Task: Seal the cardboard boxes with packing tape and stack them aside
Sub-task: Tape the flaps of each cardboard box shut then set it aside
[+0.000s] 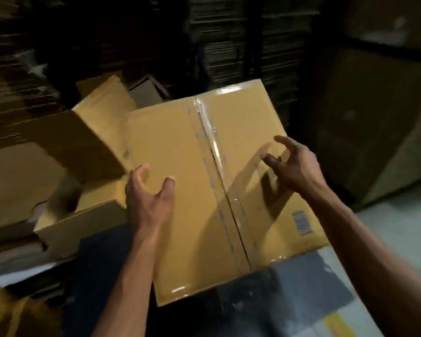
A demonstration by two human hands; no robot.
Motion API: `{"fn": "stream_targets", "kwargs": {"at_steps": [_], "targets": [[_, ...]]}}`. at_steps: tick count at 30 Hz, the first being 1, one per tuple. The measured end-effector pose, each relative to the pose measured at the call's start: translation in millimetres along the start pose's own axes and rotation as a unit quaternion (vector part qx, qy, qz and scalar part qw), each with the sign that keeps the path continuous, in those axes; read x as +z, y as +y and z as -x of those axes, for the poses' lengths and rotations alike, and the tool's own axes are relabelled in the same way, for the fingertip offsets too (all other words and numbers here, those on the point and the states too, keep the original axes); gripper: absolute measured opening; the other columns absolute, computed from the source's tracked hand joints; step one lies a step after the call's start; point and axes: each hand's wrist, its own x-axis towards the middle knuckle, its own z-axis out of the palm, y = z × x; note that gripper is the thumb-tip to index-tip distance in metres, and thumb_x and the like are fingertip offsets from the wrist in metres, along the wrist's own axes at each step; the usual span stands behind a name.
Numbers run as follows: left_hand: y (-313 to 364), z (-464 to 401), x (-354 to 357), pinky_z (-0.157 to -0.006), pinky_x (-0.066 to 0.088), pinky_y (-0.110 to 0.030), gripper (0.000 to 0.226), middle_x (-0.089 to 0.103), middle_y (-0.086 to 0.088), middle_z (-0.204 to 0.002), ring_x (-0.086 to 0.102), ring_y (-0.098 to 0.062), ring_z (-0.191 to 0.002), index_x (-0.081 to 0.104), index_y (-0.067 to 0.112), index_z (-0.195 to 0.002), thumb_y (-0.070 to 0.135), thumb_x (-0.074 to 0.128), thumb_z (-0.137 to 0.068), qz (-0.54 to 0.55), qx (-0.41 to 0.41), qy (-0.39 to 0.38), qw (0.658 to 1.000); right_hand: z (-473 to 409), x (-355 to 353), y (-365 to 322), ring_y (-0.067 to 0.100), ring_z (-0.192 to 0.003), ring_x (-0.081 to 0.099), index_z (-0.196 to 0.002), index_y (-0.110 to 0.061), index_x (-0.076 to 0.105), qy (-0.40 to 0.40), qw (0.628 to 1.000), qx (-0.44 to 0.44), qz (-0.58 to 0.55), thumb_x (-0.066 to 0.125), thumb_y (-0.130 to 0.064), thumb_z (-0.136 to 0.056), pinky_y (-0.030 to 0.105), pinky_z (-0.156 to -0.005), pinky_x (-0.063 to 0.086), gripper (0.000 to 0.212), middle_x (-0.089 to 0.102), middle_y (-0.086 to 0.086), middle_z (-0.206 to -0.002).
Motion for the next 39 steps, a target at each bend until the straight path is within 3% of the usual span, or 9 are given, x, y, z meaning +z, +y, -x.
{"fn": "stream_targets", "kwargs": {"at_steps": [6,10,15,20,24,26,28,31,39], "targets": [[95.7,54.3,130.2,-0.092,0.043,-0.051,0.079,0.049,-0.007,-0.147,0.052,-0.034,-0.124,0.043,0.037,-0.147,0.062,0.068,-0.076,0.051,0.07,-0.176,0.981,27.7,-140.3,111.4,0.024,-0.122,0.059,-0.143,-0.04,0.05,0.204,0.977,0.04,0.054,0.063,-0.064,-0.088,0.05,-0.101,0.052,0.061,0.056,-0.001,-0.141],[149.7,111.5,240.1,-0.09,0.048,-0.051,0.07,0.046,0.002,-0.135,0.049,-0.024,-0.114,0.042,0.039,-0.147,0.047,0.076,-0.087,0.104,0.092,-0.332,0.933,64.2,-243.9,200.1,0.022,-0.128,0.056,-0.137,-0.033,0.059,0.271,0.954,0.125,-0.013,0.055,-0.062,-0.098,0.043,-0.105,0.048,0.049,0.059,0.001,-0.141],[195.8,181.3,412.4,-0.099,0.054,-0.052,0.07,0.064,-0.002,-0.126,0.064,-0.023,-0.111,0.057,0.041,-0.124,0.064,0.077,-0.061,0.109,0.051,-0.45,0.885,80.3,-353.5,342.8,0.03,-0.115,0.064,-0.125,-0.009,0.066,0.341,0.899,0.241,-0.131,0.02,-0.073,-0.1,0.049,-0.101,0.047,0.083,0.071,0.013,-0.12],[201.4,257.2,619.5,-0.1,0.053,-0.049,0.08,0.065,-0.004,-0.126,0.062,-0.024,-0.11,0.056,0.033,-0.127,0.072,0.072,-0.06,0.004,0.008,-0.523,0.852,46.8,-411.5,509.2,0.022,-0.119,0.055,-0.144,-0.032,0.052,0.323,0.816,0.393,-0.275,0.006,-0.086,-0.089,0.05,-0.102,0.034,0.09,0.068,-0.005,-0.115],[147.6,320.1,791.0,-0.104,0.051,-0.048,0.096,0.06,-0.007,-0.135,0.06,-0.03,-0.121,0.055,0.031,-0.134,0.072,0.073,-0.049,-0.122,0.023,-0.563,0.817,3.8,-402.5,675.5,0.028,-0.126,0.057,-0.133,-0.031,0.062,0.243,0.84,0.464,-0.139,0.042,-0.09,-0.08,0.051,-0.11,0.043,0.082,0.062,0.007,-0.14],[110.5,357.4,859.1,-0.109,0.047,-0.048,0.102,0.049,-0.012,-0.142,0.052,-0.035,-0.13,0.049,0.034,-0.141,0.061,0.084,-0.049,-0.184,0.056,-0.571,0.798,-12.2,-379.4,756.1,0.034,-0.135,0.049,-0.14,-0.033,0.057,0.174,0.852,0.491,-0.052,0.069,-0.075,-0.078,0.052,-0.116,0.037,0.076,0.056,0.01,-0.146],[67.3,393.7,913.2,-0.117,0.038,-0.051,0.102,0.029,-0.017,-0.153,0.036,-0.04,-0.14,0.038,0.042,-0.148,0.042,0.092,-0.061,-0.257,0.081,-0.569,0.777,-23.4,-352.2,824.4,0.043,-0.144,0.03,-0.153,-0.041,0.041,0.101,0.848,0.52,0.003,0.085,-0.06,-0.073,0.057,-0.117,0.032,0.093,0.035,0.017,-0.156],[-9.5,441.9,987.8,-0.12,0.033,-0.052,0.108,0.012,-0.017,-0.158,0.023,-0.042,-0.145,0.03,0.048,-0.151,0.038,0.095,-0.065,-0.295,0.1,-0.575,0.756,-25.0,-315.4,929.6,0.045,-0.147,0.013,-0.159,-0.049,0.023,0.026,0.842,0.537,0.053,0.092,-0.054,-0.066,0.063,-0.117,0.03,0.116,0.006,0.018,-0.164],[-211.7,532.2,1123.6,-0.12,0.032,-0.043,0.107,0.008,-0.018,-0.162,0.019,-0.038,-0.149,0.028,0.044,-0.157,0.029,0.092,-0.073,-0.317,0.112,-0.614,0.714,-1.1,-240.2,1170.5,0.045,-0.145,0.018,-0.159,-0.048,0.026,-0.025,0.827,0.557,0.078,0.09,-0.047,-0.073,0.06,-0.117,0.03,0.108,0.016,0.016,-0.159]]}}
